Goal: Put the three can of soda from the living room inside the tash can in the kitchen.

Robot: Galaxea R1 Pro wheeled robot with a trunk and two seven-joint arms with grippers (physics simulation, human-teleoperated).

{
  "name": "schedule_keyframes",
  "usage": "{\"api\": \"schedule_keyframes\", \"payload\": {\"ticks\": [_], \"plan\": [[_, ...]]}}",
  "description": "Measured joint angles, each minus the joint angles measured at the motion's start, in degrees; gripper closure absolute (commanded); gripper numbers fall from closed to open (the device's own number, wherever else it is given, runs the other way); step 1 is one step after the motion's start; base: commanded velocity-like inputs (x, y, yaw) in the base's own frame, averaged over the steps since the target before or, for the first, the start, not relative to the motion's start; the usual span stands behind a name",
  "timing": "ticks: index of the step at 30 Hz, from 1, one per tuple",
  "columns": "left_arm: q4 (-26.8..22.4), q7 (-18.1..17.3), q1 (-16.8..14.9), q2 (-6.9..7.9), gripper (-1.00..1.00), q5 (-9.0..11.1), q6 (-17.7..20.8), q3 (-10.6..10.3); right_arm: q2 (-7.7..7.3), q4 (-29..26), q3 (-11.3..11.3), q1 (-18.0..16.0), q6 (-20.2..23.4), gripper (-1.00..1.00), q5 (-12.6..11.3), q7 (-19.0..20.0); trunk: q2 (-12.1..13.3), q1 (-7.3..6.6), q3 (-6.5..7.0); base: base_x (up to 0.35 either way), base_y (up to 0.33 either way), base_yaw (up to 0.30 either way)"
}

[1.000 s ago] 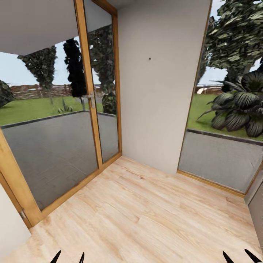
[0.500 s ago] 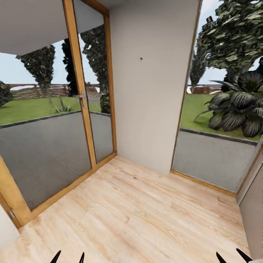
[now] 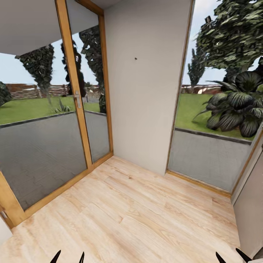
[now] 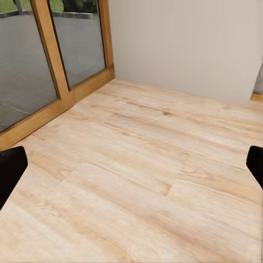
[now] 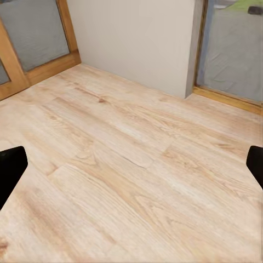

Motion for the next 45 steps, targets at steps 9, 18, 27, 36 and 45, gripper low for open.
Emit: {"api": "schedule_keyframes", "payload": {"ticks": [9, 18, 27, 36, 45], "plan": [[-0.01, 0.06, 0.0, 0.0, -1.0, 0.08, -0.1, -0.03, 0.07, 0.0, 0.02, 0.0, 0.0, -1.0, 0.0, -0.08, 0.0, 0.0, 0.03, 0.0, -0.009, 0.199], [-0.03, 0.02, 0.0, 0.01, -1.0, 0.12, -0.09, -0.03, 0.07, 0.07, 0.02, 0.01, 0.0, -1.0, 0.01, -0.09, 0.0, 0.0, 0.03, -0.008, -0.178, 0.248], [-0.12, 0.08, 0.0, 0.01, -1.0, 0.17, -0.12, -0.03, 0.07, 0.08, 0.43, 0.0, 0.0, -1.0, 0.04, -3.3, 0.0, 0.0, 0.03, -0.094, -0.27, 0.25], [-0.18, 0.09, 0.0, 0.01, -1.0, 0.28, -0.16, -0.03, 0.01, 0.09, 1.83, 0.0, 0.06, -1.0, 0.0, -4.43, 0.0, 0.0, 0.03, -0.131, -0.269, 0.237], [-0.29, 0.25, 0.06, 0.08, -1.0, 0.39, -0.77, -0.03, 0.07, 0.0, 2.63, 0.0, 0.18, -1.0, 0.07, -4.48, 0.0, 0.01, 0.01, -0.067, -0.112, 0.068]]}}
